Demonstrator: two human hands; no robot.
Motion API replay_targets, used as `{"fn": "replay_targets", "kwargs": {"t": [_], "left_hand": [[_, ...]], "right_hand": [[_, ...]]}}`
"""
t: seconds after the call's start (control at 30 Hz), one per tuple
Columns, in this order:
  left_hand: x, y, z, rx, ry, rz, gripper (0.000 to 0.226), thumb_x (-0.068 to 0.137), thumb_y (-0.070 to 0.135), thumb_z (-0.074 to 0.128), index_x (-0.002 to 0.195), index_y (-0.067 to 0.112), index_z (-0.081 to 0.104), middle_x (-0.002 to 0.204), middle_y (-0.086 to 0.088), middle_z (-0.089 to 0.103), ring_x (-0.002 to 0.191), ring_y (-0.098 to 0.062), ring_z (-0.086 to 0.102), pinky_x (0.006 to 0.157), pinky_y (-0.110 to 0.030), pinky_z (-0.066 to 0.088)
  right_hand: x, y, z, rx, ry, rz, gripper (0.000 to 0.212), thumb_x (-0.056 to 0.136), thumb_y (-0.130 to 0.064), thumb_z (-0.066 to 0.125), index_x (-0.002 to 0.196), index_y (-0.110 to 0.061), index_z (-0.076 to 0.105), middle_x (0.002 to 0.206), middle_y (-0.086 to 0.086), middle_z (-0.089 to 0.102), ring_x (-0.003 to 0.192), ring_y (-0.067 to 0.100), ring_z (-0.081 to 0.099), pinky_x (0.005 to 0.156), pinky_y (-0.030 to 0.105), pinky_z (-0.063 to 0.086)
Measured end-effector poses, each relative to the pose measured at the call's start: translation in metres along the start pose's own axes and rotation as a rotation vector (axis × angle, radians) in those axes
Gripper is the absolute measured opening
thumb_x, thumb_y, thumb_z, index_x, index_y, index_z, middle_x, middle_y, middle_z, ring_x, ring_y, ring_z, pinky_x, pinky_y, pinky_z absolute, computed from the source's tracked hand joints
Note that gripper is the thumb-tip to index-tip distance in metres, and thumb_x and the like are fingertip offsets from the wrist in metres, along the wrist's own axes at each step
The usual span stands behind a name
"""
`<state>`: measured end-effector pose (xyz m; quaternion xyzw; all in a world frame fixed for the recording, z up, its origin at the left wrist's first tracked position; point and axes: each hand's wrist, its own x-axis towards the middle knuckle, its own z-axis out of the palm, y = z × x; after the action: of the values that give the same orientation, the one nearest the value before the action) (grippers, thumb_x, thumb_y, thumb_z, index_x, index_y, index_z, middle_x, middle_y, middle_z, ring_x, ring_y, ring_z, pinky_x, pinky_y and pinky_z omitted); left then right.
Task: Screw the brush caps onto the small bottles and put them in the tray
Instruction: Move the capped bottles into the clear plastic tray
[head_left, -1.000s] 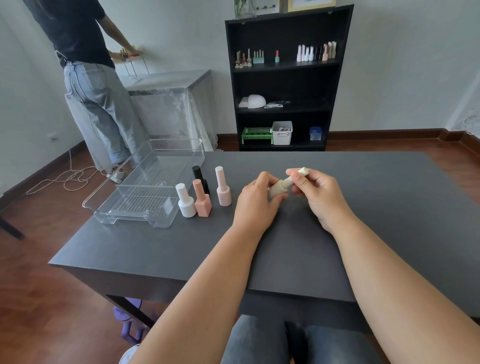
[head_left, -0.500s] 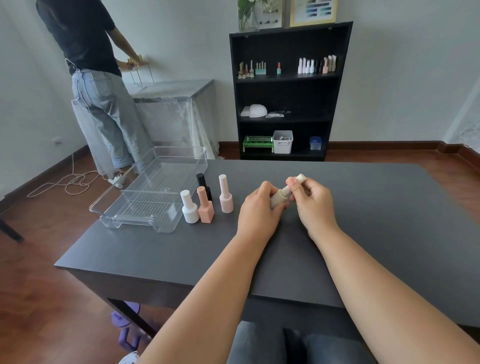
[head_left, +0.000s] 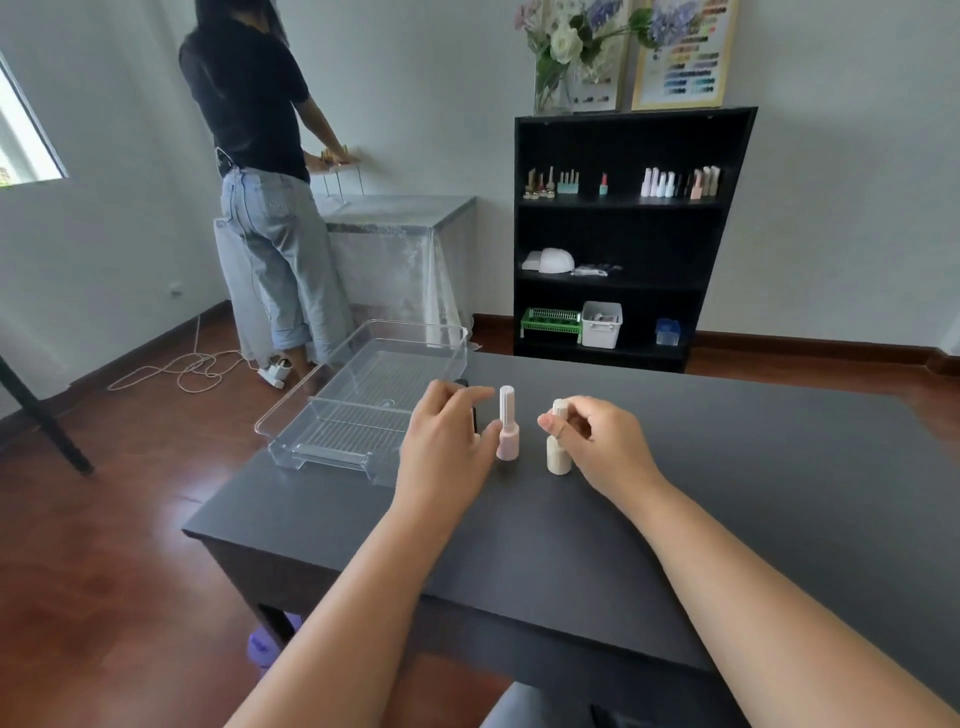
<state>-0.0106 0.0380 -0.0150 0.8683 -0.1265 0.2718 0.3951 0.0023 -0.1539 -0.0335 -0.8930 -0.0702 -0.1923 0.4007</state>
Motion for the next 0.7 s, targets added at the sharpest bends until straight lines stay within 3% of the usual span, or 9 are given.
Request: {"fn": "replay_targets", "kwargs": {"t": [0.1, 0.2, 0.33, 0.43, 0.6, 0.7], "left_hand": [[0.021, -0.005, -0.003, 0.133, -0.071, 0.017, 0.033, 0.084, 0.031, 0.069, 0.117, 0.026, 0.066, 0.107, 0.004, 0.057, 0.101, -0.022, 0.048, 0.084, -0.025, 0.036], [0.033, -0.004, 0.003, 0.363, -0.13, 0.065, 0.04, 0.088, 0.05, 0.06, 0.124, 0.032, 0.061, 0.117, 0.007, 0.059, 0.108, -0.024, 0.04, 0.087, -0.032, 0.029], [0.045, 0.002, 0.013, 0.442, -0.239, 0.023, 0.034, 0.087, 0.057, 0.052, 0.112, 0.038, 0.065, 0.115, 0.011, 0.061, 0.113, -0.024, 0.033, 0.081, -0.036, 0.018], [0.052, 0.004, 0.015, 0.333, -0.284, -0.054, 0.026, 0.083, 0.058, 0.057, 0.097, 0.04, 0.069, 0.109, 0.014, 0.062, 0.114, -0.021, 0.032, 0.074, -0.034, 0.015], [0.068, 0.005, -0.005, 0.032, -0.243, -0.14, 0.018, 0.074, 0.067, 0.062, 0.071, 0.049, 0.065, 0.056, 0.02, 0.059, 0.102, -0.012, 0.04, 0.08, -0.032, 0.028], [0.092, 0.005, -0.036, -0.087, -0.217, -0.15, 0.011, 0.071, 0.067, 0.064, 0.074, 0.057, 0.066, 0.067, 0.025, 0.065, 0.09, -0.009, 0.058, 0.093, -0.039, 0.037]], "right_hand": [[0.001, -0.003, 0.003, -0.031, 0.007, 0.024, 0.037, 0.089, -0.048, 0.058, 0.08, -0.013, 0.064, 0.072, 0.003, 0.061, 0.072, 0.021, 0.055, 0.061, 0.036, 0.042], [0.0, -0.006, 0.001, 0.006, 0.026, 0.067, 0.025, 0.086, -0.046, 0.064, 0.093, -0.022, 0.067, 0.075, 0.001, 0.06, 0.071, 0.016, 0.054, 0.063, 0.034, 0.045], [-0.001, -0.008, -0.007, 0.041, 0.037, 0.079, 0.015, 0.086, -0.035, 0.067, 0.098, -0.026, 0.068, 0.078, -0.002, 0.059, 0.067, 0.009, 0.05, 0.06, 0.021, 0.041], [0.0, -0.01, -0.013, 0.041, 0.001, 0.093, 0.007, 0.088, -0.03, 0.066, 0.093, -0.027, 0.068, 0.084, -0.003, 0.063, 0.069, 0.007, 0.051, 0.06, 0.014, 0.038], [0.014, -0.018, -0.025, 0.095, -0.013, 0.115, 0.005, 0.089, -0.03, 0.065, 0.085, -0.032, 0.066, 0.087, -0.004, 0.066, 0.069, 0.008, 0.052, 0.06, 0.016, 0.039], [0.03, -0.031, -0.031, 0.125, -0.006, 0.092, 0.005, 0.088, -0.032, 0.064, 0.084, -0.032, 0.067, 0.086, -0.006, 0.067, 0.07, 0.008, 0.052, 0.06, 0.017, 0.039]]}}
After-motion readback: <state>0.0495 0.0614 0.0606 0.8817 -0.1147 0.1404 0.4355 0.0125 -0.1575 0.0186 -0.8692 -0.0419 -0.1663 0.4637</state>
